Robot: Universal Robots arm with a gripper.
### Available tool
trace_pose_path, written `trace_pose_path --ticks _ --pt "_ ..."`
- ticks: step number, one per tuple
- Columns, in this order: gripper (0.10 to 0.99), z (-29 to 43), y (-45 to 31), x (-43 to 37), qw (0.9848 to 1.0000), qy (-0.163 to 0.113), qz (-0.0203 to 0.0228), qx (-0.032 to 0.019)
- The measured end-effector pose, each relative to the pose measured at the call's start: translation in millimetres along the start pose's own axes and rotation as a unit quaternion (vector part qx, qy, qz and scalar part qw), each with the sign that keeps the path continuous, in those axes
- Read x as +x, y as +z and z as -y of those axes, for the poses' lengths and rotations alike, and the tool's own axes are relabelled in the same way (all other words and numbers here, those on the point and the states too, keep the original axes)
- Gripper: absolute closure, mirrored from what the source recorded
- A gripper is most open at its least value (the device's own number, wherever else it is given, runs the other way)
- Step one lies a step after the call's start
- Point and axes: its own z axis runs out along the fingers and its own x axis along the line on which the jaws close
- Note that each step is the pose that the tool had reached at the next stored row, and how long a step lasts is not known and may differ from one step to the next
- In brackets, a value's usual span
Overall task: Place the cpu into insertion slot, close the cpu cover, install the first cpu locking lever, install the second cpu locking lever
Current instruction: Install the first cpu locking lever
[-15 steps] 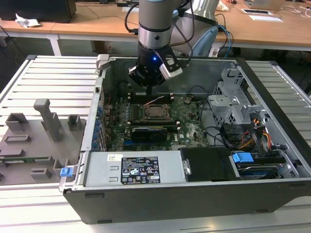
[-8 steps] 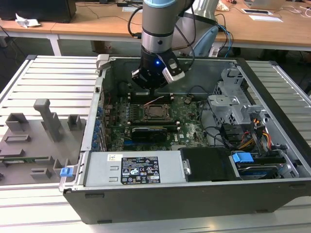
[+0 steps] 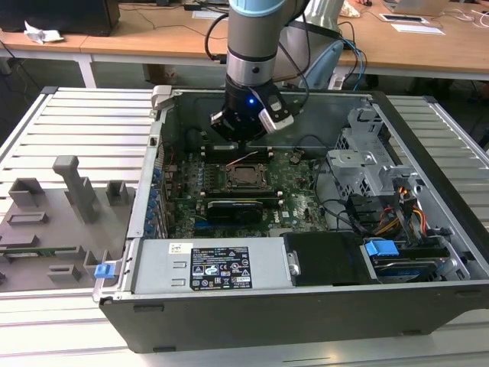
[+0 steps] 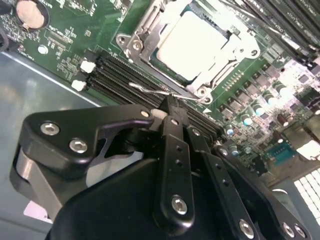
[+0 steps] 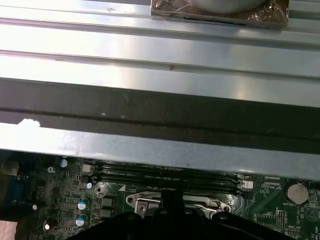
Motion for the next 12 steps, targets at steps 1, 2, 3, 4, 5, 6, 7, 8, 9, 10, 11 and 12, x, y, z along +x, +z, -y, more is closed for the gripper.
trace_pose_path --ticks 1,2,3,4,5,6,7,8,9,10,11,12 --pt "0.980 -0.3 0.4 -0.1 1.0000 -0.001 -0.0001 -0.0001" --pt "0.980 -0.4 0.7 -0.2 1.0000 -0.005 -0.0004 -0.0001" --pt "0.980 -0.6 1.2 -0.2 0.9999 -0.012 -0.0011 0.0000" --pt "0.980 -0.7 1.6 -0.4 0.9999 -0.016 -0.0016 0.0001" --pt "0.980 -1.2 2.1 -1.1 0.9998 -0.017 -0.0017 0.0000" --pt "0.980 -1.7 2.5 -2.0 0.9998 -0.017 -0.0017 0.0000" --pt "0.980 -2.2 2.8 -3.1 0.9998 -0.017 -0.0017 0.0000" --pt "0.980 -2.8 3.0 -4.5 0.9998 -0.017 -0.0017 0.0000" --pt "0.980 -3.1 3.1 -5.8 0.9998 -0.017 -0.0017 0.0000" --pt "0.980 -3.2 3.2 -6.8 0.9998 -0.017 -0.0018 0.0001" --pt "0.980 -3.2 3.3 -7.9 0.9998 -0.017 -0.0017 0.0000" --pt "0.980 -3.2 3.4 -9.2 0.9998 -0.017 -0.0017 0.0000"
